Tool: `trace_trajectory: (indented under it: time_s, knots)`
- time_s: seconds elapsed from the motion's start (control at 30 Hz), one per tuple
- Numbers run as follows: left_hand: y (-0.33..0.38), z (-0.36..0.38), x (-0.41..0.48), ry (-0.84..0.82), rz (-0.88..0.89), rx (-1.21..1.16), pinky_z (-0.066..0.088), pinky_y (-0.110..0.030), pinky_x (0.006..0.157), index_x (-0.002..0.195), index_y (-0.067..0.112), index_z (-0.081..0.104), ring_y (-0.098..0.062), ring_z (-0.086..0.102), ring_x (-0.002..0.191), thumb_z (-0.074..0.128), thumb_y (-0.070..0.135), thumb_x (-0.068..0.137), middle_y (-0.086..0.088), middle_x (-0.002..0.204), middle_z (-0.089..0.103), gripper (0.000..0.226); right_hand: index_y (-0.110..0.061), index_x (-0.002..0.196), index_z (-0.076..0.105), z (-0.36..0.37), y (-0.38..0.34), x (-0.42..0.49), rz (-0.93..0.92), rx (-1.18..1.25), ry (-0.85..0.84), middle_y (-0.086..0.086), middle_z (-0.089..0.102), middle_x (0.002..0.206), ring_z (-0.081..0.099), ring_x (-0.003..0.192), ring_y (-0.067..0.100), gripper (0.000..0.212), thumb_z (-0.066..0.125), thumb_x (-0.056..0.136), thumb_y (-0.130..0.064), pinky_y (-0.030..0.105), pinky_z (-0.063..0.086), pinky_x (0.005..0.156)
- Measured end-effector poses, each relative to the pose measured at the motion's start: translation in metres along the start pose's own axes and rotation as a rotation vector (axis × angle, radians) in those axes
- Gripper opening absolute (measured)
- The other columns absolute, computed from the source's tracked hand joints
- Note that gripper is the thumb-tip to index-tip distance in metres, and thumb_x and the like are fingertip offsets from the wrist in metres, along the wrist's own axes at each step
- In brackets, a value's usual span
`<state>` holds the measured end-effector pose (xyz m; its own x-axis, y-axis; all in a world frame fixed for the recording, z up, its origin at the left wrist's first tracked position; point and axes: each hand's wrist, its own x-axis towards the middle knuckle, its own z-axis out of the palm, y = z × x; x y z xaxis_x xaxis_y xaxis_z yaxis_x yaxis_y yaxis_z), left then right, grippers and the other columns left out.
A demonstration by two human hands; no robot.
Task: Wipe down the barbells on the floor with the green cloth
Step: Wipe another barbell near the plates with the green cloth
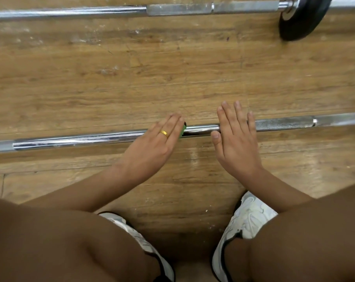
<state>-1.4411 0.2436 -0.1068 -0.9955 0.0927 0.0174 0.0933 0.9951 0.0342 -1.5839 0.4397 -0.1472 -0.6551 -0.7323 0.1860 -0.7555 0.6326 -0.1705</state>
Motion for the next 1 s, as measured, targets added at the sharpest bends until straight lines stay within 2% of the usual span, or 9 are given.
trace_trajectory:
  time_s: [0.2,0.3,0.4,0.53,0.67,0.8,0.87,1.0]
  knots:
    - [0.016,-0.006,0.023,-0.063,0.017,-0.001,0.027,-0.046,0.123,0.156,-0.007,0.019,-0.037,0.02,0.153,0.005,0.002,0.094,-0.026,0.163,0.021,0.064,-0.008,0.155,0.03,0.0,-0.002,0.004,0.009,-0.006,0.004,0.007,0.022,0.165,0.007,0.155,0.024,0.056,0.026,0.107,-0.037,0.043,-0.003,0.125]
    - [-0.007,-0.006,0.007,-0.089,0.041,-0.02,0.031,-0.049,0.119,0.156,-0.008,0.019,-0.038,0.021,0.152,0.008,-0.001,0.091,-0.027,0.162,0.023,0.066,-0.008,0.155,0.03,0.001,0.001,0.006,-0.012,-0.001,-0.004,0.007,0.023,0.165,0.008,0.155,0.025,0.056,0.026,0.108,-0.037,0.043,-0.003,0.125]
    - [-0.014,-0.012,0.0,-0.121,-0.02,-0.019,0.031,-0.049,0.119,0.155,-0.009,0.019,-0.039,0.023,0.151,0.006,0.0,0.09,-0.028,0.161,0.024,0.067,-0.007,0.154,0.031,0.0,0.003,0.01,-0.02,-0.001,-0.01,0.007,0.024,0.165,0.009,0.155,0.025,0.056,0.026,0.107,-0.036,0.043,-0.002,0.125]
    - [-0.001,-0.003,0.015,-0.038,-0.009,0.022,0.033,-0.047,0.119,0.154,-0.009,0.022,-0.038,0.026,0.15,0.007,0.001,0.092,-0.027,0.16,0.027,0.064,-0.007,0.153,0.033,-0.002,0.001,0.015,-0.01,-0.006,-0.019,0.008,0.026,0.164,0.01,0.155,0.025,0.055,0.029,0.107,-0.035,0.044,-0.001,0.125]
    - [-0.027,-0.002,-0.002,-0.01,-0.051,0.027,0.038,-0.048,0.116,0.153,-0.01,0.025,-0.039,0.033,0.147,0.015,-0.004,0.09,-0.028,0.157,0.032,0.064,-0.007,0.153,0.033,-0.004,0.004,0.023,-0.017,-0.001,-0.061,0.009,0.028,0.163,0.011,0.154,0.026,0.055,0.028,0.107,-0.035,0.042,-0.002,0.125]
    - [-0.046,0.0,-0.027,0.036,-0.135,0.039,0.026,-0.047,0.121,0.151,-0.013,0.024,-0.044,0.031,0.145,0.024,-0.011,0.085,-0.033,0.155,0.031,0.067,-0.006,0.152,0.035,-0.006,0.004,0.031,0.0,0.025,-0.086,0.009,0.031,0.161,0.013,0.154,0.026,0.055,0.029,0.105,-0.034,0.044,0.0,0.124]
    - [-0.039,0.003,-0.014,0.05,-0.137,0.032,0.025,-0.047,0.121,0.152,-0.012,0.023,-0.043,0.029,0.147,0.029,-0.015,0.084,-0.032,0.157,0.029,0.068,-0.005,0.152,0.036,-0.006,0.002,0.034,0.009,0.026,-0.095,0.01,0.032,0.161,0.014,0.153,0.026,0.056,0.029,0.104,-0.034,0.046,0.002,0.124]
    - [-0.027,0.004,0.017,0.074,-0.059,0.018,0.032,-0.048,0.118,0.15,-0.013,0.029,-0.042,0.033,0.146,0.015,-0.009,0.087,-0.032,0.156,0.032,0.065,-0.006,0.152,0.036,-0.01,0.004,0.044,0.006,0.024,-0.144,0.01,0.033,0.16,0.016,0.153,0.026,0.056,0.028,0.104,-0.036,0.047,0.004,0.124]
